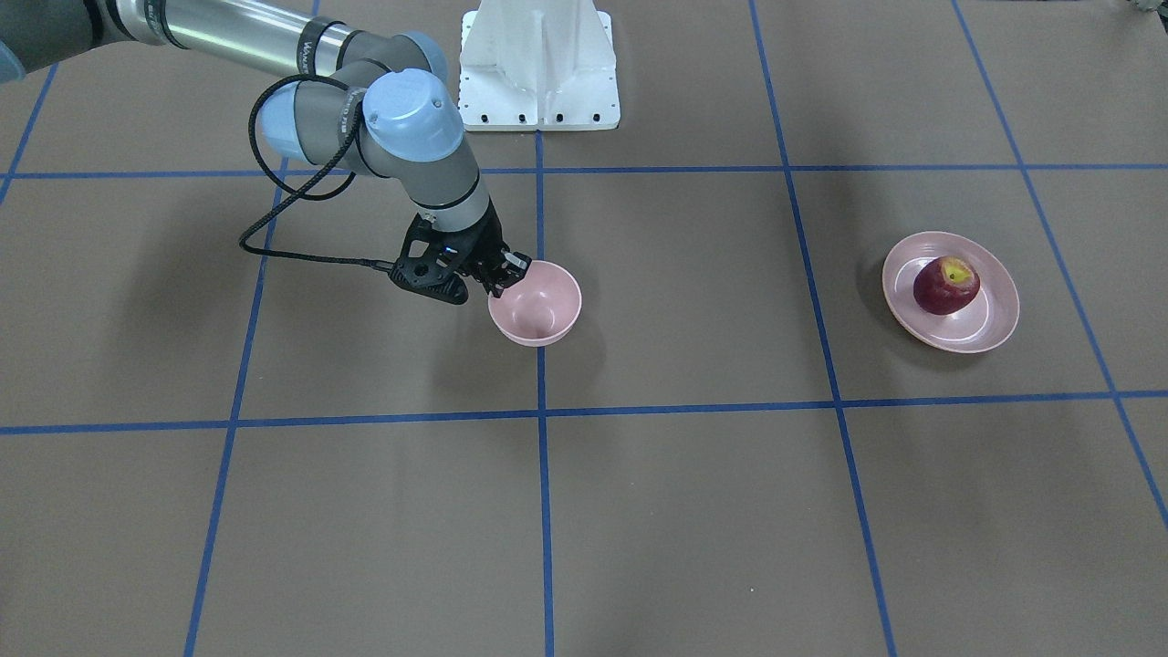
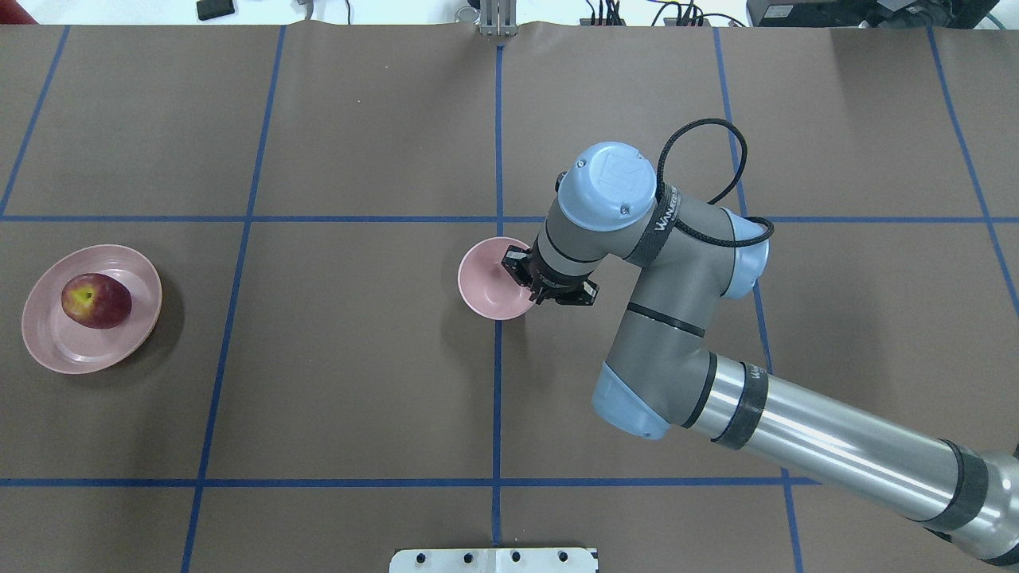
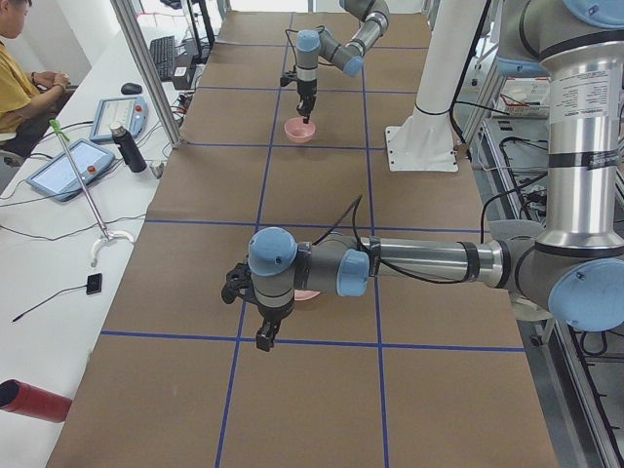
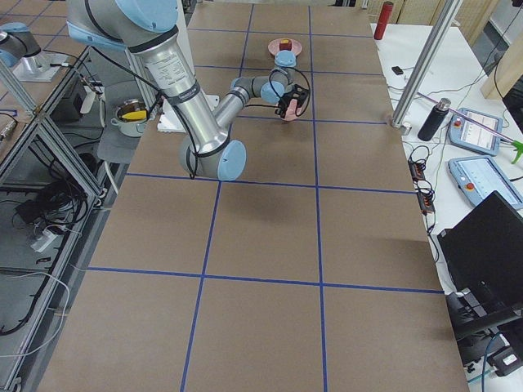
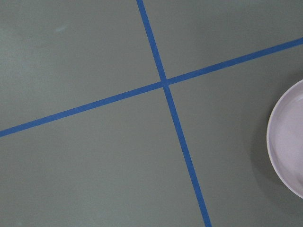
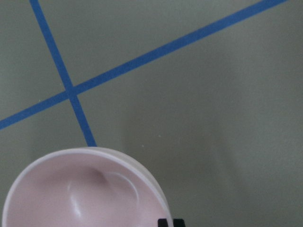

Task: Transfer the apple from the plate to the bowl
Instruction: 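Set the pink bowl down, open the right gripper and withdraw the right arm, then move the left gripper down over the red apple on the pink plate, then close the left gripper around the red apple, then lift the apple with the left gripper and carry it over the pink bowl, then lower the apple into the pink bowl and open the left gripper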

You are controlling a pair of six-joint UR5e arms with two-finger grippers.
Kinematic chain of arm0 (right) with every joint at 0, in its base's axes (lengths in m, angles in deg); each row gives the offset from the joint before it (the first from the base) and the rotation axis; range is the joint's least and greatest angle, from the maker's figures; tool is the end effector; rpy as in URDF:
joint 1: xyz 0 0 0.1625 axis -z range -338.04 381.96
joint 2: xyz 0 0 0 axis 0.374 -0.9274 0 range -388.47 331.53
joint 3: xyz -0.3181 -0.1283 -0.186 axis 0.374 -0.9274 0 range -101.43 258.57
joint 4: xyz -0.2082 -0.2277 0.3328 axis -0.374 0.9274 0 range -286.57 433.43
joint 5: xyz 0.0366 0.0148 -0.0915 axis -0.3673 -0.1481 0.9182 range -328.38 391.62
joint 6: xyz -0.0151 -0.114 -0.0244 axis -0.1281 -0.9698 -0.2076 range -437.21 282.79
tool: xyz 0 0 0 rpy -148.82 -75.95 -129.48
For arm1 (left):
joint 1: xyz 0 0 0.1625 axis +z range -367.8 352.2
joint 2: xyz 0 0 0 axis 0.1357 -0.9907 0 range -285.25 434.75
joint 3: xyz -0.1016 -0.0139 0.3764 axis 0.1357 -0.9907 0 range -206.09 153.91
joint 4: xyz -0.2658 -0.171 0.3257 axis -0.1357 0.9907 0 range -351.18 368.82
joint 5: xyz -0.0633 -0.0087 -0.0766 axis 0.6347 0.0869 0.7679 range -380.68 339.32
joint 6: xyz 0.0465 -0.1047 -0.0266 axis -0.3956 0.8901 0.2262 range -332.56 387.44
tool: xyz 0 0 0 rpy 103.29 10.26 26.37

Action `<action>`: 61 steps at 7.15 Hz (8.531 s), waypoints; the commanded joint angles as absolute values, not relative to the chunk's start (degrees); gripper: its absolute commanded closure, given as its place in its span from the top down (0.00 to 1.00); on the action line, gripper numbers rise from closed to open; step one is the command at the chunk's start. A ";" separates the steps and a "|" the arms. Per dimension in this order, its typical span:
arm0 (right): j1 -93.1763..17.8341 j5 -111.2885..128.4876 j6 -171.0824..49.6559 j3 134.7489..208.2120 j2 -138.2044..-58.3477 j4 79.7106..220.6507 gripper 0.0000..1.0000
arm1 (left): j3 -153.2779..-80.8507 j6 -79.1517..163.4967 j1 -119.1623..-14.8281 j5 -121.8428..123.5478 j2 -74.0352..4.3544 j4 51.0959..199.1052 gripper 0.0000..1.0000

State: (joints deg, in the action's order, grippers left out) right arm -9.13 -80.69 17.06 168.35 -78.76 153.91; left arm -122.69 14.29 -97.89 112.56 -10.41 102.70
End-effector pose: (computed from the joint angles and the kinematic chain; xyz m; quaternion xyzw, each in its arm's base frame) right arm -0.5806 -0.4536 0.1829 -0.0769 -0.4367 0.1947 0.8749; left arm -0.0536 -0.5084 0.6134 0.0878 0.3603 0.1236 0.9205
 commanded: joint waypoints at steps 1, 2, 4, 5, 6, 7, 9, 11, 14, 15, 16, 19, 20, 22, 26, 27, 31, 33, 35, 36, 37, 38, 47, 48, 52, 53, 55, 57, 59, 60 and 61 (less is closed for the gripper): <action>-8.01 -80.18 17.62 167.69 -78.74 151.94 0.01 | -122.69 14.26 -97.89 112.56 -10.41 102.78 0.98; -7.66 -79.83 17.62 167.61 -79.00 150.79 0.21 | -122.69 14.26 -97.89 112.56 -10.41 102.78 0.98; -7.66 -77.12 17.71 168.39 -78.92 150.52 1.00 | -122.77 14.17 -97.89 112.56 -10.41 102.78 0.98; -8.88 -76.84 17.10 170.40 -79.00 150.78 1.00 | -122.86 14.17 -97.89 112.56 -10.50 102.78 0.98; -12.63 -78.66 16.74 172.16 -79.27 151.56 1.00 | -122.86 14.17 -97.89 112.56 -10.76 102.86 0.98; -16.93 -82.68 10.48 172.09 -80.05 153.40 1.00 | -122.69 14.34 -97.89 112.56 -11.81 102.86 0.98; -24.41 -84.30 -9.70 172.09 -82.76 161.30 1.00 | -122.78 14.61 -97.80 112.56 -14.53 102.69 0.98; -35.81 -91.21 -32.46 171.39 -90.04 161.50 1.00 | -122.77 14.09 -97.63 113.17 -14.99 104.77 0.98; -50.33 -98.17 -58.49 169.63 -100.06 161.50 1.00 | -122.42 14.78 -97.36 117.55 -12.44 112.05 0.99; -53.59 -98.98 -65.63 169.63 -103.75 161.41 1.00 | -122.60 15.92 -94.75 117.83 -13.30 112.88 0.99; -55.89 -99.07 -70.05 169.71 -108.23 160.63 1.00 | -124.08 26.20 -92.55 118.53 -13.40 113.41 0.99; -58.81 -99.25 -74.31 170.16 -113.28 159.75 1.00 | -132.76 51.91 -77.63 108.22 -12.79 114.20 0.99; -58.81 -99.25 -74.14 170.07 -113.37 159.74 1.00 | -134.36 56.23 -74.10 107.91 -12.79 114.29 0.99; -58.90 -99.25 -73.96 170.07 -113.55 159.74 1.00 | -135.52 66.41 -64.89 102.84 -12.61 119.87 0.99; -58.81 -99.25 -73.79 170.15 -113.72 159.74 1.00 | -133.60 63.13 -60.97 99.55 -9.18 123.17 0.99; -58.81 -99.25 -73.87 170.07 -113.72 159.74 1.00 | -131.24 63.04 -60.97 99.55 -10.05 124.04 0.99; -58.81 -99.25 -73.87 169.89 -113.72 159.66 1.00 | -123.76 63.30 -60.97 99.55 -14.44 127.47 0.99; -58.81 -99.25 -73.87 169.80 -113.72 159.74 1.00 | -121.64 62.86 -60.80 99.47 -14.89 127.47 0.99; -58.81 -99.25 -73.79 169.80 -113.72 159.65 1.00 | -121.54 62.86 -60.36 99.55 -14.72 127.47 0.99; -58.81 -99.25 -73.79 169.80 -113.72 159.74 1.00 | -121.11 62.86 -60.10 99.64 -14.72 127.56 0.99; -58.81 -99.25 -73.70 169.80 -113.72 159.74 1.00 | -120.84 62.86 -59.66 99.64 -14.72 127.65 0.99; -58.81 -99.25 -73.61 169.80 -113.64 159.74 1.00 | -120.75 62.95 -59.57 99.64 -14.72 127.65 0.99; -58.72 -99.25 -73.35 169.89 -113.64 159.74 1.00 | -133.85 76.52 -56.70 100.61 -39.87 92.89 0.00; -58.81 -99.25 -73.35 169.89 -113.72 159.66 1.00 | -132.02 84.66 -51.27 97.74 -45.69 91.54 0.00; -58.81 -99.16 -73.26 169.80 -113.72 159.74 1.00 | -113.84 101.16 -39.47 88.96 -65.33 94.84 0.02; -58.81 -99.16 -73.26 169.72 -113.72 159.74 1.00 | -109.11 103.53 -38.74 88.31 -65.60 102.26 0.02; -58.72 -99.16 -73.26 169.72 -113.72 159.74 1.00 | -103.98 103.99 -37.86 87.87 -66.75 107.08 0.05; -58.72 -99.16 -73.26 169.80 -113.72 159.74 1.00 | -103.97 103.91 -37.42 87.86 -66.93 107.08 0.16; -58.72 -99.16 -73.26 169.72 -113.72 159.74 1.00 | -103.97 103.64 -37.42 87.78 -66.84 107.08 0.61; -58.72 -99.16 -73.26 169.72 -113.72 159.74 1.00 | -103.97 103.47 -37.24 85.43 -66.75 107.08 0.90; -58.72 -99.16 -73.26 169.72 -113.72 159.74 1.00 | -104.05 103.47 -36.81 84.27 -66.84 107.08 0.98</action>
